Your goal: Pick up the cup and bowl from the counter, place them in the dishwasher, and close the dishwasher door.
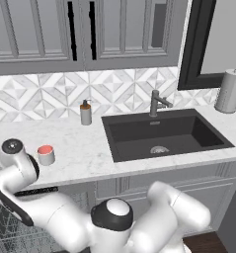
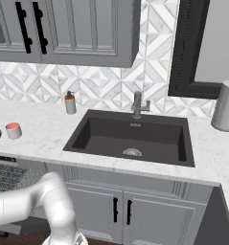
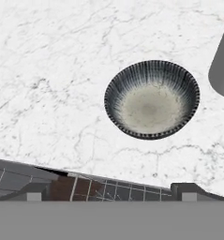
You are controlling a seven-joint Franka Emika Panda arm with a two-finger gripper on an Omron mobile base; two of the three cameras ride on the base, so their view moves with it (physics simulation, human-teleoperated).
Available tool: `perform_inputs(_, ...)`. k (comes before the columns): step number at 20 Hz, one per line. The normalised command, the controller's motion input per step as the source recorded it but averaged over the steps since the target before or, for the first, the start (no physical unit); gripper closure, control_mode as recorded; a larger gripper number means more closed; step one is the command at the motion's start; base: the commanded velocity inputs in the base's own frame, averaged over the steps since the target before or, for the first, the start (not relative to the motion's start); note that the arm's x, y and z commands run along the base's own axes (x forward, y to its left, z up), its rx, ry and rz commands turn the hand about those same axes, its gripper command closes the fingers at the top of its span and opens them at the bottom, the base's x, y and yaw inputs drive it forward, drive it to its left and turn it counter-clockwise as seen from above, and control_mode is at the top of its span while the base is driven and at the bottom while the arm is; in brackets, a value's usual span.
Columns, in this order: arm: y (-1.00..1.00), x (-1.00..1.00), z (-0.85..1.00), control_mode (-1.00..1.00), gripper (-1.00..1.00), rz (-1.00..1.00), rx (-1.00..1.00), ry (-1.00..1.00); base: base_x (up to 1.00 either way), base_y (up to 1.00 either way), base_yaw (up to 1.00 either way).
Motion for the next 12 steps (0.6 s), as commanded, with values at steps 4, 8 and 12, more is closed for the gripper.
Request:
perform_inputs(4, 0.44, 0.04, 0.0, -1.0, -1.0, -0.04, -0.15, 0.0, 0.0, 0.0, 0.0)
perform_inputs(8, 0.04, 0.07, -0.09, -1.0, -1.0, 0.0, -0.12, 0.0, 0.0, 0.0, 0.0)
perform_inputs(12, 0.0, 0.13, 0.0, -1.0, -1.0, 0.0, -0.06, 0.0, 0.0, 0.0, 0.0)
